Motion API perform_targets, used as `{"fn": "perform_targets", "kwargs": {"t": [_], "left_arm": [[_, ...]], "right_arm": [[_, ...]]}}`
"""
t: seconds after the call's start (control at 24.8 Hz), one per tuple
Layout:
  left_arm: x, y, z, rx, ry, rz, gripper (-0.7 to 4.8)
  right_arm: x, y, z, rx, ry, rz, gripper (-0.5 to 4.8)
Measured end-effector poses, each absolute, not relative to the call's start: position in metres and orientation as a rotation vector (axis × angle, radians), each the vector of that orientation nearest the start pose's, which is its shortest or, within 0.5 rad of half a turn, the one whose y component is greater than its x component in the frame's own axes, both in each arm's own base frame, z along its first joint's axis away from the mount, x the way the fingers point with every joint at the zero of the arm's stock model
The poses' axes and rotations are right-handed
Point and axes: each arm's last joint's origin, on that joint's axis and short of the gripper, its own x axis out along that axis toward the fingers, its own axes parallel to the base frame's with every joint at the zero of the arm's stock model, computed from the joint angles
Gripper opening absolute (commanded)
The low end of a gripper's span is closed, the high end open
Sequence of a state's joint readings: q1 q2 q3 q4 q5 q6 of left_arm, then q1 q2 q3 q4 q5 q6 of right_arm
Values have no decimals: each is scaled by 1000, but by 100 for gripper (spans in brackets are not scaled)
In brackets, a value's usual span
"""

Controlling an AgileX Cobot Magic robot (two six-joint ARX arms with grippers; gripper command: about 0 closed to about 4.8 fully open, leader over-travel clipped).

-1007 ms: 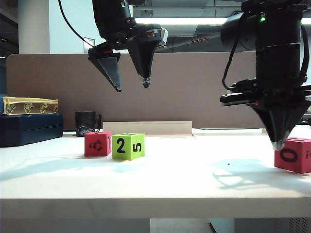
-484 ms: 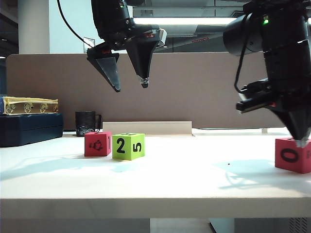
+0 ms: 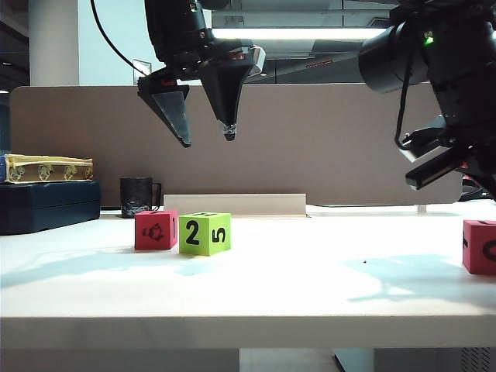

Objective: Select the appropriate blocks from the scattered letter blocks on the table and arrange them in a row to spell out "THU".

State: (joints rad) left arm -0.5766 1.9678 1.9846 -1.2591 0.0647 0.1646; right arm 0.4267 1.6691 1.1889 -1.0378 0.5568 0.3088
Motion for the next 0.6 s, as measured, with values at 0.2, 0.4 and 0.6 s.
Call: {"fn": "perform_targets", "kwargs": {"t": [0.2, 0.4, 0.6], "left_arm": [[332, -218, 320, 459, 1179, -657, 425], [332, -218, 320, 459, 1178, -657, 425], [332, -218, 320, 458, 1179, -657, 425]], "right_arm": [[276, 103, 215, -506, 1283, -351, -3], [275, 103, 215, -457, 1318, -310, 65], [285, 112, 226, -282, 1297, -185, 231]]}}
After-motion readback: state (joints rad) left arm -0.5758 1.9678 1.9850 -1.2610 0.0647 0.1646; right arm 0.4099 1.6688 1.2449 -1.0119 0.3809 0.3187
